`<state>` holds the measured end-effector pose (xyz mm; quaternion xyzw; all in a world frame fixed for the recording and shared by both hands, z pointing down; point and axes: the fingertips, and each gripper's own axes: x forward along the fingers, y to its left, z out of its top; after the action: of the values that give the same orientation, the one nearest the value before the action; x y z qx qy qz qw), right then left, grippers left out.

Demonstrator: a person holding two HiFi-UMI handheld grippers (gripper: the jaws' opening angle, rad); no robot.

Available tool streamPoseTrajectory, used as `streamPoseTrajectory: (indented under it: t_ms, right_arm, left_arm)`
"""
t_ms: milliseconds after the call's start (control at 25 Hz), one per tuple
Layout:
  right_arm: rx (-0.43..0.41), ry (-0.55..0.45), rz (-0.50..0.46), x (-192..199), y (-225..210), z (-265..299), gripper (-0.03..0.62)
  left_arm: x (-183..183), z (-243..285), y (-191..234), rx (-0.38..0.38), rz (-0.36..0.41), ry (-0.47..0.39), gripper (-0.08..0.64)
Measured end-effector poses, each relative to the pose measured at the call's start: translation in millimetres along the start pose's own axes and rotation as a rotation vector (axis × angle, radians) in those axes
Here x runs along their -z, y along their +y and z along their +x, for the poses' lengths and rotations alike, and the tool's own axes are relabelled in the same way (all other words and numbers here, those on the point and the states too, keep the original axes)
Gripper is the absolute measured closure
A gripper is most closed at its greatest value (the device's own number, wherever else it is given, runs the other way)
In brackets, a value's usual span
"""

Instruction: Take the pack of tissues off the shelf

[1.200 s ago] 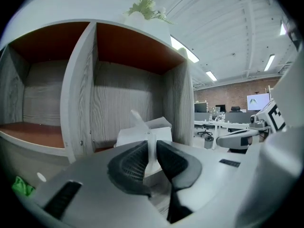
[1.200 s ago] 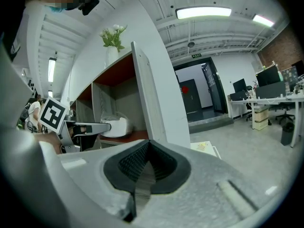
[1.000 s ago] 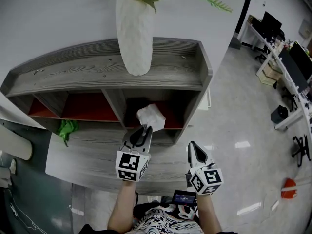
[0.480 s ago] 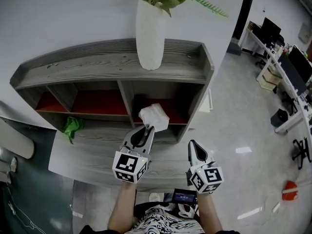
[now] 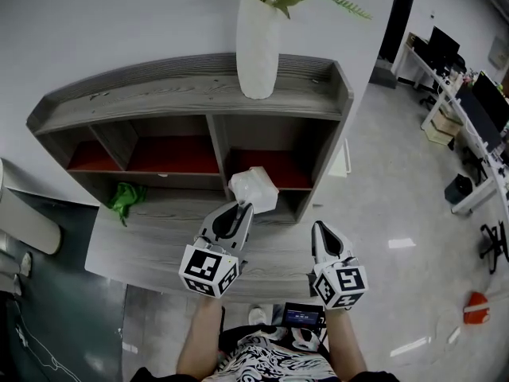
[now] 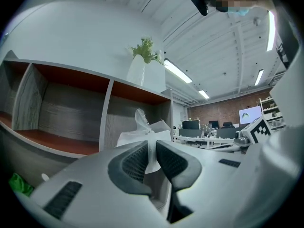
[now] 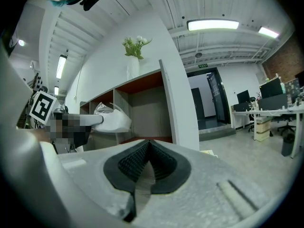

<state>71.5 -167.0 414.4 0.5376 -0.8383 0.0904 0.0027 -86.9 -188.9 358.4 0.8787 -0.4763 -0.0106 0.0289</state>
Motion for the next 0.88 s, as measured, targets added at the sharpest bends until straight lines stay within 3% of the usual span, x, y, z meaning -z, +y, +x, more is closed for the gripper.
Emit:
streamPoseTrajectory:
  t_ms: [400,880]
  right_arm:
    - [-0.007,-0.001,-0.013,0.7,8.7,-6.8,0.589]
    - [0.009,0.088,0.002,41.5,1.0,-15.2,0.589]
  left_arm:
    - [-7.0,-15.7,-2.5,-0.001,0.007,-0.026,0.514]
    - [46.4,-20.8,-5.6,-0.006,-0.048,0.040,0.514]
